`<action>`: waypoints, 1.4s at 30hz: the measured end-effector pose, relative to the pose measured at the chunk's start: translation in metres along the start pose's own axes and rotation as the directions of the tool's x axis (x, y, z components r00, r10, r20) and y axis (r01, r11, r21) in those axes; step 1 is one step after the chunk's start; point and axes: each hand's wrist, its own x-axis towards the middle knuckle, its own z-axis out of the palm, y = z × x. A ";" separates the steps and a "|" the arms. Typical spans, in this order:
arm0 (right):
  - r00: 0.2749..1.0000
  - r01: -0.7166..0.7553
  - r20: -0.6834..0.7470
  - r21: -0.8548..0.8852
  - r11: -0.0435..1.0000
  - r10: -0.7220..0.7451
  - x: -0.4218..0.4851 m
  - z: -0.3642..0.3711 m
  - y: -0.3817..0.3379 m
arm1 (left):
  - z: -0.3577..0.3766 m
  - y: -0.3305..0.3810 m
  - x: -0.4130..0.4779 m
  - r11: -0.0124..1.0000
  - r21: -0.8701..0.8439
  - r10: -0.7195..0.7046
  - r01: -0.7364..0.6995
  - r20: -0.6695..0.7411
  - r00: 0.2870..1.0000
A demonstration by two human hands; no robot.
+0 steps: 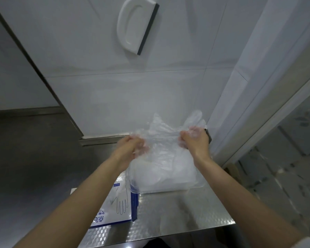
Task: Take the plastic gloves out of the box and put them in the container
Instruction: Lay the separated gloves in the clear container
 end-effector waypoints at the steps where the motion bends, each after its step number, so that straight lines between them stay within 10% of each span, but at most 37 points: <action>1: 0.999 -0.037 0.020 -0.020 0.999 0.037 -0.002 -0.001 0.003 | -0.001 0.002 0.003 0.994 -0.105 0.023 -0.025 -0.024 0.999; 8: 0.993 -0.057 -0.099 0.085 0.995 0.065 -0.020 -0.006 0.028 | 0.017 -0.017 -0.010 0.990 0.023 -0.140 0.139 0.038 0.989; 14: 0.998 -0.031 -0.058 -0.168 0.985 0.022 -0.028 -0.027 0.046 | 0.013 -0.011 0.015 0.976 0.186 0.158 -0.112 -0.252 0.955; 19: 1.000 0.010 0.021 -0.452 0.892 -0.001 -0.027 -0.034 0.057 | 0.006 -0.014 0.031 0.629 0.685 0.496 -0.369 0.012 0.868; 23: 0.995 0.082 0.096 -0.686 0.723 -0.021 -0.029 -0.036 0.050 | -0.001 -0.023 0.031 0.261 0.877 0.370 -0.404 0.295 0.881; 29: 0.791 0.591 0.281 -0.580 0.561 -0.544 -0.037 -0.029 0.007 | 0.002 -0.024 0.030 0.217 0.907 0.263 -0.362 0.303 0.916; 33: 0.735 0.666 0.649 -0.639 0.385 -0.196 -0.025 -0.010 0.024 | 0.011 -0.022 0.020 -0.011 0.936 0.432 -0.353 0.322 0.842; 38: 0.737 0.613 0.668 -0.723 0.319 0.097 0.000 0.001 0.062 | 0.029 -0.049 0.006 -0.241 0.822 0.405 -0.516 0.568 0.716; 42: 0.734 0.617 0.669 -0.730 0.294 0.119 0.013 0.008 0.077 | 0.025 -0.076 0.029 -0.418 0.813 0.119 -0.405 0.491 0.863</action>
